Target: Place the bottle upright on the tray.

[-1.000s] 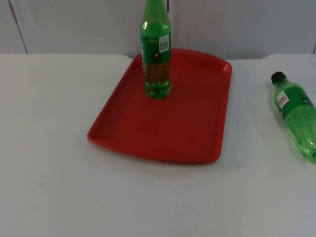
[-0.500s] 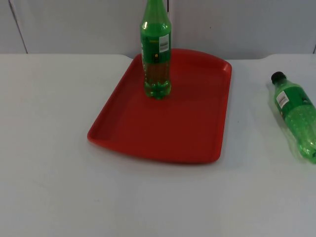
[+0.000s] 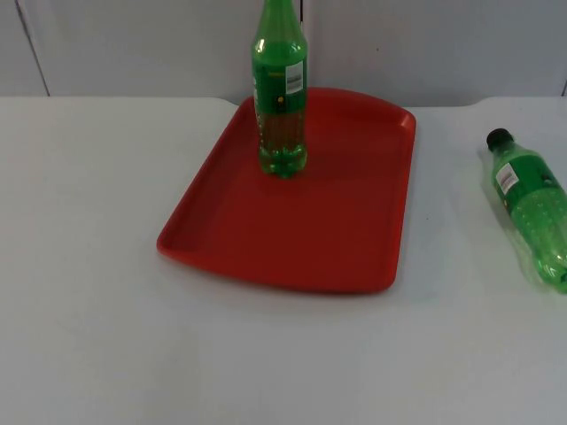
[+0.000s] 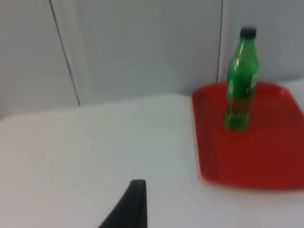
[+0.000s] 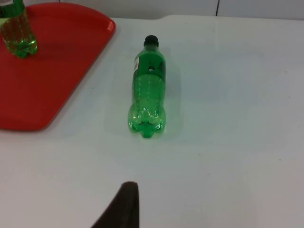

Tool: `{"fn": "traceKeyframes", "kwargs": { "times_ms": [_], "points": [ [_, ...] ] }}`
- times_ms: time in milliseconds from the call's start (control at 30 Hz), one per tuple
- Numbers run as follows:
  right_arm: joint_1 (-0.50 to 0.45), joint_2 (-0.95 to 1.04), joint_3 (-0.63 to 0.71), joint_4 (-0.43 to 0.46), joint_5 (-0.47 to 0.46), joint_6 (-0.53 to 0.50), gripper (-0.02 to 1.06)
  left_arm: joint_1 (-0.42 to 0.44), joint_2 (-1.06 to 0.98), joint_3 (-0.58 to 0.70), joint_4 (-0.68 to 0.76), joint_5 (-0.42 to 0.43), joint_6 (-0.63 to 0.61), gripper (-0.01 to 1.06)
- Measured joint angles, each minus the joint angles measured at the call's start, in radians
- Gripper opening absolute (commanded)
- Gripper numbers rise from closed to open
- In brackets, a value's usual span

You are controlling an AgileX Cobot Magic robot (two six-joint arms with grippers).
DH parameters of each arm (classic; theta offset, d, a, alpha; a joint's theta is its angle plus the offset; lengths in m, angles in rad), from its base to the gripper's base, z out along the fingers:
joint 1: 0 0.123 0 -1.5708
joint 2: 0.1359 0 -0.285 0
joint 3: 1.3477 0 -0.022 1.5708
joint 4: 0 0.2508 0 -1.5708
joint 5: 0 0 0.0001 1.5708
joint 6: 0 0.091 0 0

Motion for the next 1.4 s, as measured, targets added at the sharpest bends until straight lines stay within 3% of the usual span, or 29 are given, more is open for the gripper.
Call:
{"fn": "traceKeyframes", "kwargs": {
  "times_ms": [567, 833, 1400],
  "points": [
    [0.0, 0.0, 0.0, 0.0, 0.0, 0.0, 1.05, 0.0, 0.0, 0.033, 0.064, 0.02, -0.068, 1.05],
    [0.0, 0.0, 0.0, 0.0, 0.0, 0.0, 1.05, 0.0, 0.0, 0.054, 0.125, 0.132, -0.1, 1.05],
    [0.0, 0.0, 0.0, 0.0, 0.0, 0.0, 1.05, 0.0, 0.0, 0.055, 0.131, 0.134, -0.105, 1.05]
  ]
}}
